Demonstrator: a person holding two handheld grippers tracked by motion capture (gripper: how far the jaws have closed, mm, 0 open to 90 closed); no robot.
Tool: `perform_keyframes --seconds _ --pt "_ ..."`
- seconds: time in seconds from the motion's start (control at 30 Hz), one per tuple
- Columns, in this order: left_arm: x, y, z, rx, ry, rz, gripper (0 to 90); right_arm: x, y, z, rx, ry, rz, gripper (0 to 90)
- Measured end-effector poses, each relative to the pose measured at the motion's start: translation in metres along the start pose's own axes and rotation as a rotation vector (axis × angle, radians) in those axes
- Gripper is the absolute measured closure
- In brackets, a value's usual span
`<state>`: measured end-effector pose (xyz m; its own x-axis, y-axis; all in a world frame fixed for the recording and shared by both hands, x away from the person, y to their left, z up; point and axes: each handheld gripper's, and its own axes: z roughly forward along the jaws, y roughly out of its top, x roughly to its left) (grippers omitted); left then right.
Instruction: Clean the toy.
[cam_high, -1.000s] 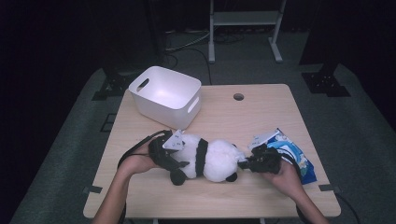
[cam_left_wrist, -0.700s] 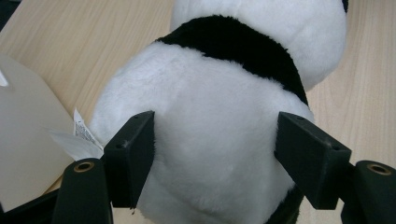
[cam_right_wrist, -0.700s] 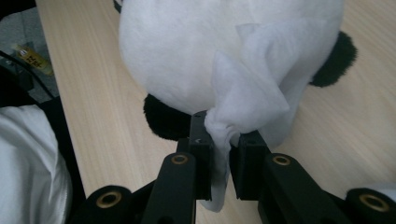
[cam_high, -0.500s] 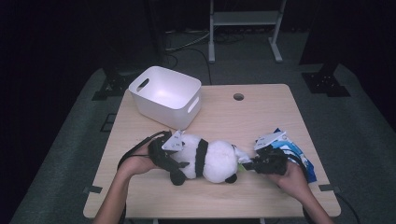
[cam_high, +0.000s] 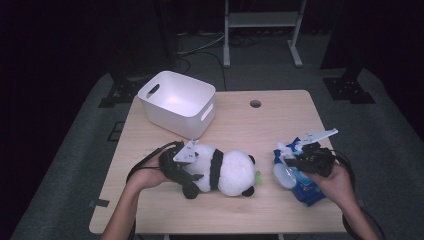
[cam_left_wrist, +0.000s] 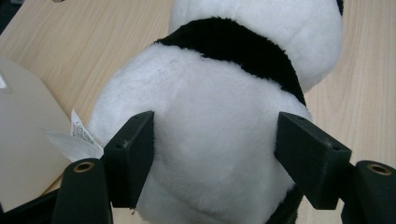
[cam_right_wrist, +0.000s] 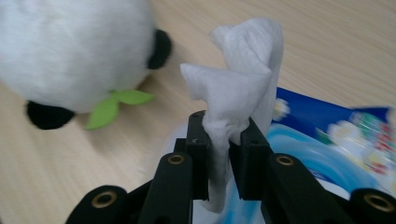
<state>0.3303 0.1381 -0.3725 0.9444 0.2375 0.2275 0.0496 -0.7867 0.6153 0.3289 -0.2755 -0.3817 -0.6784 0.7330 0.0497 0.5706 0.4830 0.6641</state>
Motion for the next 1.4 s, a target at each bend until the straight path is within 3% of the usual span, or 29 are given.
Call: perform_keyframes --seconds 0.23,0.6,0.83,1.07,1.4 --pt "0.0 0.001 0.0 0.009 0.0 0.002 28.6 -0.025 -0.018 0.002 0.031 -0.046 0.105 64.4" --pt "0.0 0.002 0.0 0.008 -0.001 -0.003 28.4 -0.026 -0.017 -0.008 0.0 -0.064 0.124 49.6" --pt "0.0 0.001 0.001 -0.001 -0.004 -0.007 28.3 -0.012 -0.005 -0.008 -0.034 -0.023 0.077 47.2" --pt "0.0 0.001 0.001 -0.003 -0.003 -0.008 28.3 0.014 0.013 -0.003 -0.069 0.07 -0.007 45.1" --pt "-0.001 0.002 0.002 -0.007 -0.004 -0.008 28.3 0.046 0.03 0.013 -0.072 0.204 -0.101 42.5"
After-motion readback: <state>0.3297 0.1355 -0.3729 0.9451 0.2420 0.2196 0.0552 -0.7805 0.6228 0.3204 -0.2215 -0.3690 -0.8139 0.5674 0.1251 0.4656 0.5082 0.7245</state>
